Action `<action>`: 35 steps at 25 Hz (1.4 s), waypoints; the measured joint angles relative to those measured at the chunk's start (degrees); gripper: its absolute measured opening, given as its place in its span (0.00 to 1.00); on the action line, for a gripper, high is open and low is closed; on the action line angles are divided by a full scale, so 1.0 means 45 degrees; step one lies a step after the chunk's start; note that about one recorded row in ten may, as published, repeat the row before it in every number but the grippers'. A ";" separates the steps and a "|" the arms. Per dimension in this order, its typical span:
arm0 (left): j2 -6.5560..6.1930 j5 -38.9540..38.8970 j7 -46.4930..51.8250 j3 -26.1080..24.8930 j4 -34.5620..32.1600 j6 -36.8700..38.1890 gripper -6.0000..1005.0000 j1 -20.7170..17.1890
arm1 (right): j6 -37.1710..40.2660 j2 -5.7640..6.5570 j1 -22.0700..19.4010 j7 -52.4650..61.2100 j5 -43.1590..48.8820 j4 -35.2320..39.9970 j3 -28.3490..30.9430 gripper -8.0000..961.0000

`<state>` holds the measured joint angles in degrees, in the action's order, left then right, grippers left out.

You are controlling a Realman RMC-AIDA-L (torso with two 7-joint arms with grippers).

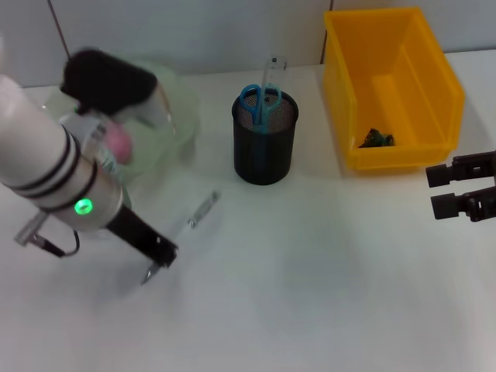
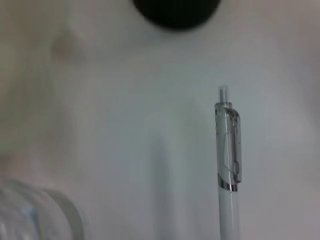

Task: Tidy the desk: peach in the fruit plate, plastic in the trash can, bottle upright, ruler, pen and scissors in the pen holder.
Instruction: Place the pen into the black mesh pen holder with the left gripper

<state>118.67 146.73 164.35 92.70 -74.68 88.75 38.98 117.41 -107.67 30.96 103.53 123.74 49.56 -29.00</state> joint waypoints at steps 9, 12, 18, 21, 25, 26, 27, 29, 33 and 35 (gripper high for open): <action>-0.0004 -0.1556 -0.0750 -0.1975 -0.1289 -0.0524 0.14 -0.0318 | -0.0127 -0.0036 -0.0099 -0.0170 -0.0352 -0.0101 0.0018 0.85; -0.0003 -0.2305 -0.1084 -0.1983 -0.1630 -0.1275 0.14 -0.0705 | -0.0177 -0.0129 -0.0163 -0.0376 -0.0728 -0.0128 0.0231 0.85; -0.0001 -0.3801 -0.1980 -0.1939 -0.1847 -0.2326 0.14 -0.1158 | -0.0253 -0.0289 -0.0187 -0.0572 -0.1022 -0.0137 0.0477 0.85; 0.0014 -0.4406 -0.2538 -0.1896 -0.1966 -0.3131 0.14 -0.1417 | -0.0268 -0.0352 -0.0152 -0.0586 -0.1029 -0.0138 0.0470 0.85; 0.0014 -0.5208 -0.3273 -0.1869 -0.1947 -0.4535 0.14 -0.1703 | -0.0286 -0.0368 -0.0159 -0.0594 -0.1035 -0.0204 0.0421 0.85; 0.0014 -0.5351 -0.3410 -0.1832 -0.1933 -0.4804 0.14 -0.1765 | -0.0291 -0.0368 -0.0169 -0.0599 -0.1035 -0.0220 0.0430 0.85; 0.0017 -0.5568 -0.3621 -0.1764 -0.1914 -0.5230 0.14 -0.1854 | -0.0294 -0.0368 -0.0172 -0.0604 -0.1035 -0.0243 0.0449 0.85; 0.0017 -0.5991 -0.3988 -0.1524 -0.1897 -0.5977 0.14 -0.2035 | -0.0306 -0.0368 -0.0182 -0.0611 -0.1035 -0.0265 0.0468 0.85; 0.0013 -0.6926 -0.4750 -0.1024 -0.1963 -0.7072 0.14 -0.2451 | -0.0372 -0.0376 -0.0200 -0.0656 -0.1081 -0.0274 0.0493 0.85; 0.0012 -0.7623 -0.5363 -0.0887 -0.2012 -0.7328 0.14 -0.2696 | -0.0484 -0.0391 -0.0230 -0.0740 -0.1240 -0.0285 0.0559 0.85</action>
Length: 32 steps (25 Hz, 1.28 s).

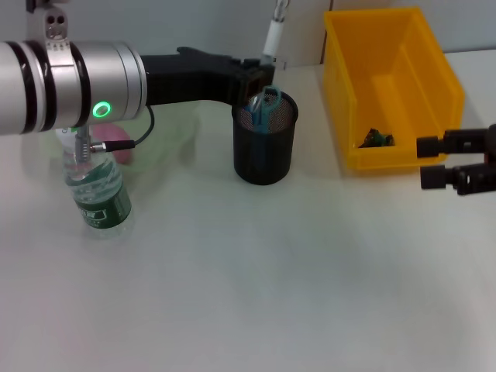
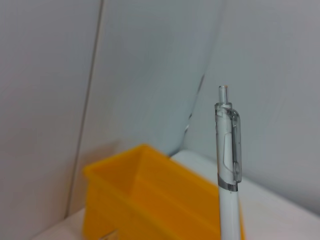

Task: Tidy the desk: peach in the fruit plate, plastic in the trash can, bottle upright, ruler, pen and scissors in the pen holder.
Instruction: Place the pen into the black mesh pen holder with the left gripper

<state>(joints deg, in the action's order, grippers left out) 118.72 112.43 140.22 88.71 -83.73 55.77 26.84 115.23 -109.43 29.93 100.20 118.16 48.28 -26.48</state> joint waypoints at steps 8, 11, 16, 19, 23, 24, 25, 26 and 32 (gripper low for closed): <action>-0.0011 -0.3470 -0.3561 0.0285 0.0795 -0.0315 0.14 -0.0904 | -0.0317 -0.0008 -0.0118 -0.0455 -0.0809 -0.0087 0.0259 0.85; -0.0022 -0.3647 -0.3689 0.0319 0.1114 -0.0334 0.14 -0.0872 | -0.0345 -0.0006 -0.0066 -0.0512 -0.0821 -0.0134 0.0248 0.85; 0.0029 -0.4265 -0.4746 0.0706 0.1684 -0.1115 0.14 -0.0811 | -0.0403 -0.0002 -0.0093 -0.0567 -0.0744 -0.0157 0.0184 0.85; 0.0027 -0.4881 -0.5703 0.1131 0.2025 -0.1956 0.14 -0.0809 | -0.0450 0.0002 -0.0175 -0.0620 -0.0700 -0.0163 0.0162 0.85; 0.0056 -0.6297 -0.7542 0.1442 0.2546 -0.3065 0.14 -0.0808 | -0.0454 0.0004 -0.0242 -0.0670 -0.0688 -0.0164 0.0148 0.85; 0.0063 -0.6866 -0.8195 0.1551 0.2724 -0.3363 0.14 -0.0818 | -0.0454 0.0004 -0.0252 -0.0674 -0.0686 -0.0164 0.0142 0.85; 0.0070 -0.7458 -0.8869 0.1660 0.2916 -0.3613 0.14 -0.0821 | -0.0454 0.0004 -0.0252 -0.0674 -0.0686 -0.0164 0.0142 0.85; 0.0074 -0.8174 -0.9567 0.1776 0.3166 -0.3858 0.14 -0.0802 | -0.0452 0.0004 -0.0260 -0.0680 -0.0679 -0.0164 0.0137 0.85; 0.0080 -1.2418 -1.3420 0.2239 0.5234 -0.4183 0.14 -0.0065 | -0.0402 0.0004 -0.0282 -0.0687 -0.0658 -0.0164 0.0123 0.85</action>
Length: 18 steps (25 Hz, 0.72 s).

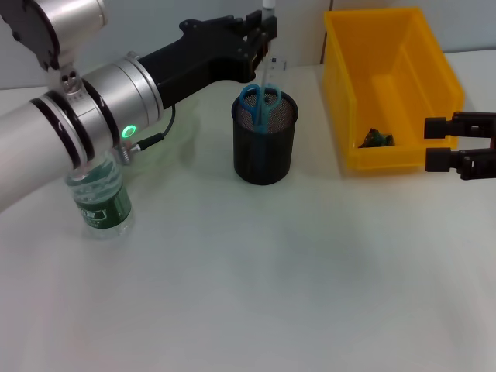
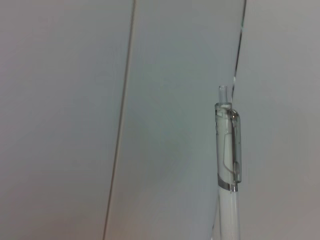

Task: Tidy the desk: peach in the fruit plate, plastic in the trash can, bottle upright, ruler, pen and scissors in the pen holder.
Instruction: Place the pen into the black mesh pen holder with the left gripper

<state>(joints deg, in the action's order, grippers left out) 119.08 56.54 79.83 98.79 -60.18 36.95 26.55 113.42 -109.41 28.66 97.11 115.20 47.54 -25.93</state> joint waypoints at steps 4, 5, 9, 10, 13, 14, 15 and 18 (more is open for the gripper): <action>-0.0007 -0.0846 -0.0673 0.0121 0.0362 0.0087 0.14 0.0164 | -0.0005 0.0008 -0.0009 0.0000 0.0004 0.0000 0.0004 0.85; -0.0014 -0.1691 -0.1368 0.0238 0.0646 0.0190 0.14 0.0293 | -0.0027 0.0019 -0.0012 -0.0005 0.0006 0.0000 0.0008 0.85; 0.0009 -0.2234 -0.2255 0.0416 0.1002 0.0195 0.14 0.0550 | -0.0038 0.0035 0.0001 -0.0009 0.0006 0.0000 0.0014 0.85; 0.0018 -0.2853 -0.2967 0.0681 0.1390 0.0174 0.14 0.0796 | -0.0040 0.0046 0.0009 -0.0014 0.0006 0.0000 0.0008 0.85; 0.0021 -0.4278 -0.4331 0.1167 0.2046 0.0134 0.14 0.1113 | -0.0043 0.0054 0.0020 -0.0014 0.0006 0.0001 0.0006 0.85; 0.0021 -0.5189 -0.5095 0.1420 0.2381 0.0126 0.14 0.1256 | -0.0045 0.0056 0.0024 -0.0014 0.0006 0.0000 0.0004 0.85; 0.0021 -0.6250 -0.6039 0.1699 0.2721 0.0115 0.14 0.1382 | -0.0048 0.0057 0.0030 -0.0018 0.0006 0.0001 0.0000 0.85; 0.0022 -0.7410 -0.7126 0.2025 0.3085 0.0101 0.14 0.1457 | -0.0051 0.0058 0.0044 -0.0019 0.0006 0.0000 -0.0010 0.85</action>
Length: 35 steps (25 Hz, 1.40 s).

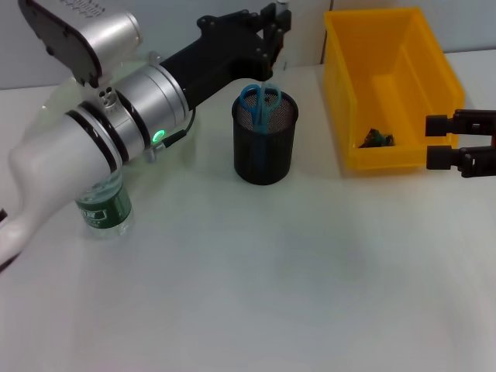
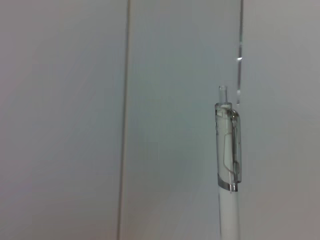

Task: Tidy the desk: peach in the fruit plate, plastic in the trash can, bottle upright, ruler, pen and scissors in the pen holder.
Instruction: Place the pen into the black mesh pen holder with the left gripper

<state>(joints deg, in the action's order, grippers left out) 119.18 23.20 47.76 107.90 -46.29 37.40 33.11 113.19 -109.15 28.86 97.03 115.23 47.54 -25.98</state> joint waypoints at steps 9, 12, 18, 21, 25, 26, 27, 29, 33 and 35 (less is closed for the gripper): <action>0.0000 -0.3357 -0.2574 0.1124 0.1301 0.0088 0.14 0.0156 | 0.0044 0.0001 0.0050 0.0004 0.0000 0.0000 -0.0126 0.85; 0.0000 -0.3852 -0.3025 0.1459 0.1428 0.0116 0.14 0.0172 | 0.0014 -0.0006 0.0072 0.0012 0.0000 0.0001 -0.0204 0.85; 0.0000 -0.4017 -0.3081 0.1867 0.1392 0.0532 0.14 0.0175 | 0.0005 -0.0043 0.0073 0.0031 0.0000 0.0001 -0.0294 0.85; 0.0000 -0.4042 -0.3089 0.1947 0.1372 0.0638 0.14 0.0180 | 0.0001 -0.0054 0.0088 0.0050 0.0003 0.0001 -0.0379 0.85; 0.0000 -0.4048 -0.3095 0.1952 0.1480 0.0646 0.14 0.0243 | -0.0001 -0.0059 0.0216 0.0058 0.0012 -0.0182 -0.0385 0.85; 0.0000 -0.4048 -0.3095 0.1952 0.1480 0.0646 0.14 0.0243 | -0.0001 -0.0059 0.0216 0.0058 0.0012 -0.0182 -0.0385 0.85; 0.0000 -0.4056 -0.3099 0.1944 0.1510 0.0653 0.14 0.0260 | -0.0002 -0.0059 0.0263 0.0057 0.0015 -0.0263 -0.0384 0.85; 0.0000 -0.4065 -0.3100 0.1938 0.1512 0.0660 0.14 0.0260 | -0.0004 -0.0059 0.0273 0.0054 0.0017 -0.0284 -0.0383 0.85; -0.0001 -0.4076 -0.3081 0.1922 0.1517 0.0670 0.14 0.0261 | -0.0026 -0.0059 0.0293 0.0042 0.0020 -0.0294 -0.0379 0.85; 0.0000 -0.4080 -0.3052 0.1907 0.1519 0.0670 0.14 0.0261 | -0.0033 -0.0059 0.0302 0.0040 0.0020 -0.0294 -0.0379 0.85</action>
<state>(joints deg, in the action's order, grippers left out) 119.18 4.84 34.03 116.48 -39.46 40.42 34.28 113.04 -109.42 30.22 97.21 115.32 46.22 -27.68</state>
